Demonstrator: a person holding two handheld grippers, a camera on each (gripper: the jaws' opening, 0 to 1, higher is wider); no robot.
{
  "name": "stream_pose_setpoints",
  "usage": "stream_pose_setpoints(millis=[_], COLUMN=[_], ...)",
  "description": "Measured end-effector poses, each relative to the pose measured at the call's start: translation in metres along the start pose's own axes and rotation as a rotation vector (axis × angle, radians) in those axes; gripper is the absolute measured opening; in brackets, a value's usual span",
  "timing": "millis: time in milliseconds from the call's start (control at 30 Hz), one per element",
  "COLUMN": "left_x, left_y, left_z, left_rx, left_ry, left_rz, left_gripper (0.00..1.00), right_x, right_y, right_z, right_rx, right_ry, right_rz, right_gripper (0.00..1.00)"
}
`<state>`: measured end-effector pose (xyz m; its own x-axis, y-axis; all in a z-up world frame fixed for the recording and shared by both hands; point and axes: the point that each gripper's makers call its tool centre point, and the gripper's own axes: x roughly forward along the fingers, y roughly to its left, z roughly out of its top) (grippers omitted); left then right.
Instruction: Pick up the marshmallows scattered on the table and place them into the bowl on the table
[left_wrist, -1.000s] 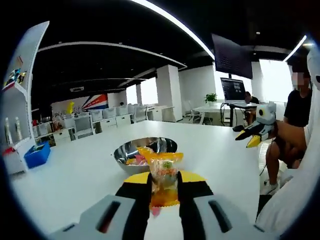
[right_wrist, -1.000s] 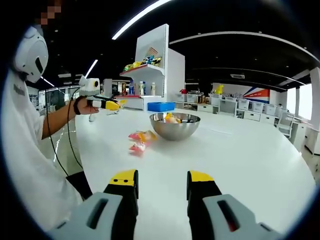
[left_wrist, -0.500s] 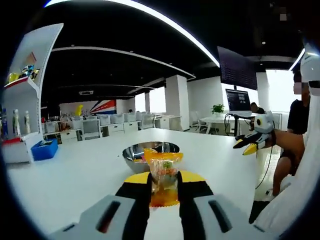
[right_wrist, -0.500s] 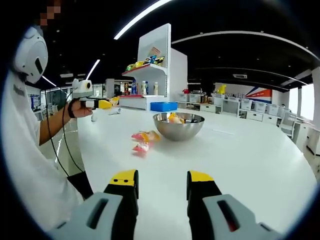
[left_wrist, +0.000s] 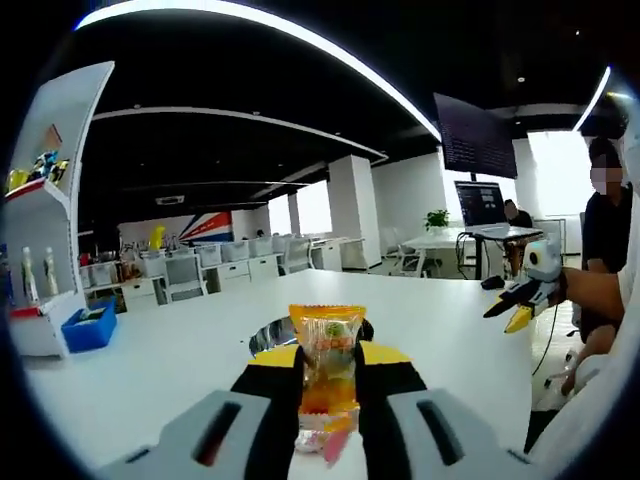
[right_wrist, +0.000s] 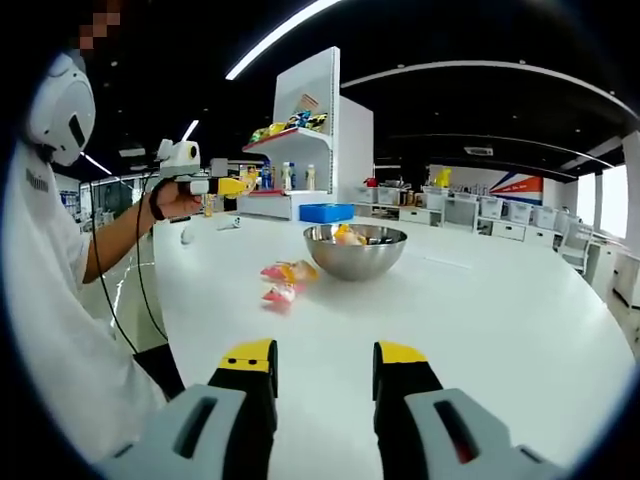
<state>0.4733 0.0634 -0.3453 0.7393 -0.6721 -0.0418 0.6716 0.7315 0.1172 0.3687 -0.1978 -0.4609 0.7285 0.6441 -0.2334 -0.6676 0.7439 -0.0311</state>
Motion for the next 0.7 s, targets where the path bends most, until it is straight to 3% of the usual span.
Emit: stream_pose_setpoints(millis=[233, 400, 567, 700], left_x=[0.056, 0.094, 0.129, 0.144], left_y=[0.018, 0.021, 0.017, 0.013], left_z=[0.009, 0.009, -0.002, -0.019], left_rx=[0.001, -0.033, -0.017, -0.037], left_ry=[-0.008, -0.023, -0.003, 0.026], left_rz=[0.0, -0.007, -0.01, -0.016], left_gripper=[0.22, 0.22, 0.22, 0.22], right_x=[-0.002, -0.005, -0.008, -0.008], right_y=[-0.002, -0.005, -0.011, -0.012], right_z=[0.0, -0.002, -0.005, -0.006], right_rx=[0.007, 0.011, 0.018, 0.018], right_ry=[-0.003, -0.002, -0.001, 0.001], right_rz=[-0.008, -0.02, -0.031, -0.032], right_gripper=[0.38, 0.38, 0.38, 0.38])
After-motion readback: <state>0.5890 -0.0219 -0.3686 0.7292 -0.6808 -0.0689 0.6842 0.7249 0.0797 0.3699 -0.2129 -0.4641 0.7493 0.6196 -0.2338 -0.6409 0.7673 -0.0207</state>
